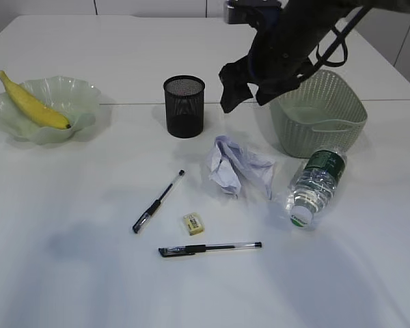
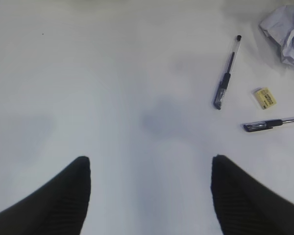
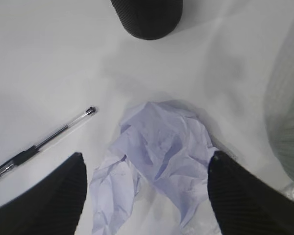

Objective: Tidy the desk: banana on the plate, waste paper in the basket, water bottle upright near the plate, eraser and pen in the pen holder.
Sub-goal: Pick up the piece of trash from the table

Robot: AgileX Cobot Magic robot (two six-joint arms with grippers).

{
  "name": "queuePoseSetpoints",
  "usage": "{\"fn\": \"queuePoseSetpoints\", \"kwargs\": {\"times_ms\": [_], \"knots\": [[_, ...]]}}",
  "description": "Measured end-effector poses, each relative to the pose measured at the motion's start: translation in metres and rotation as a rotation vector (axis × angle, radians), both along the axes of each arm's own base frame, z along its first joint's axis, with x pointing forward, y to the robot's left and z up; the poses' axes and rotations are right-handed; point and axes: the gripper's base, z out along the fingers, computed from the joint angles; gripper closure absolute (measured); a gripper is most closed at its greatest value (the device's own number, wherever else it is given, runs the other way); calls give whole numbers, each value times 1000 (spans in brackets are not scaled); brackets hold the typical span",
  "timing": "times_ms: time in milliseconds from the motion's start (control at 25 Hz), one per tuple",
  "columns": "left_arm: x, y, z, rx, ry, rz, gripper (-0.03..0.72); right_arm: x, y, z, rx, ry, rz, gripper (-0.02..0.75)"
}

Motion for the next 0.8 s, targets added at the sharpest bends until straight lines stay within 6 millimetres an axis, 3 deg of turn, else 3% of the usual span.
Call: {"fn": "queuePoseSetpoints", "kwargs": {"times_ms": [320, 800], "knots": [[0, 1, 0, 20, -3, 1, 139, -3, 26, -31, -60, 64, 28, 169], [0, 2, 0, 22, -3, 1, 159, 1, 30, -64, -130, 124, 17, 169]]}}
